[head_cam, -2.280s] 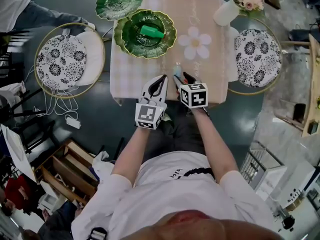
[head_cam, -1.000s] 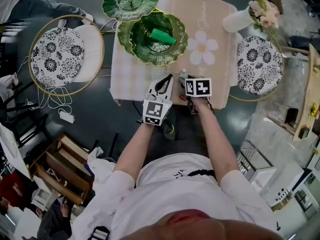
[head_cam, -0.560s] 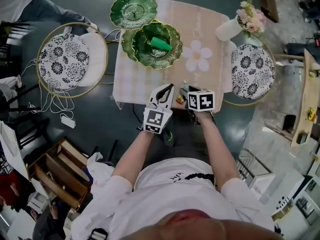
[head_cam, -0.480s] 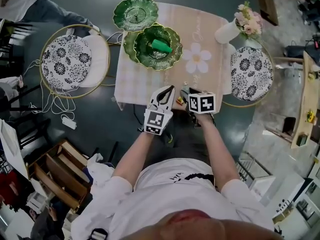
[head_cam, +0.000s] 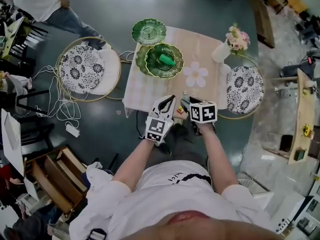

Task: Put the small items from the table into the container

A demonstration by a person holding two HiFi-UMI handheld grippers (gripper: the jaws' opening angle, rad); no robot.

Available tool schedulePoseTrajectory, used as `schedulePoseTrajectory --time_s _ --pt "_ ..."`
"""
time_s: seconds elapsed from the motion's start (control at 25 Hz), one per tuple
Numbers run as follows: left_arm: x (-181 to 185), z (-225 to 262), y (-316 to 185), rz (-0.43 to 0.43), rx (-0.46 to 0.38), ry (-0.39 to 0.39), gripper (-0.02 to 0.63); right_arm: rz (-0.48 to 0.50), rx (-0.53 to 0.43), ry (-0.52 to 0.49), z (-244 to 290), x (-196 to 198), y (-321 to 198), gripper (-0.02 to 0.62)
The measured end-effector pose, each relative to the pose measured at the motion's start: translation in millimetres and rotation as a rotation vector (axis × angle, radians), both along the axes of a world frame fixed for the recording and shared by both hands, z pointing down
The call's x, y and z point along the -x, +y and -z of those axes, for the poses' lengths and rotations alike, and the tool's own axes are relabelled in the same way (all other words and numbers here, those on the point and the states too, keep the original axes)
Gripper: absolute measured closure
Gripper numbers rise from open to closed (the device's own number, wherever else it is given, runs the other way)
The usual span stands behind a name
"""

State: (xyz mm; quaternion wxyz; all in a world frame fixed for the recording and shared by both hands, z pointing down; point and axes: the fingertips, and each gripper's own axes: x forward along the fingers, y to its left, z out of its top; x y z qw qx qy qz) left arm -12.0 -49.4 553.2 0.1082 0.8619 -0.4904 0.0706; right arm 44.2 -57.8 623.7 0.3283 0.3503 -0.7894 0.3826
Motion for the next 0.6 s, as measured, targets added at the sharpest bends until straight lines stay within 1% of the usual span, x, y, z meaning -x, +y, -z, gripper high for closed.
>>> schedulePoseTrajectory --time_s 0.16,0.36,0.48,0.6 --pt "11.3 27.8 2.4 0.029 -0.034 -0.004 0.598 0.033 -0.046 -0.006 34.5 12.4 -3.9 0.407" --pt "33.2 58.9 -10.3 0.087 -0.087 -0.012 0.598 0.103 -0.102 -0.035 70.3 38.9 -19.2 0.407" --pt "46.1 71.7 -20.5 0.136 -0.100 0.000 0.598 0.156 -0.124 -0.074 91.3 57.4 -27.7 0.407" --pt "55.7 85.7 -36.5 0.176 -0.100 0.006 0.598 0.205 -0.144 -0.092 107.6 73.0 -46.8 0.407"
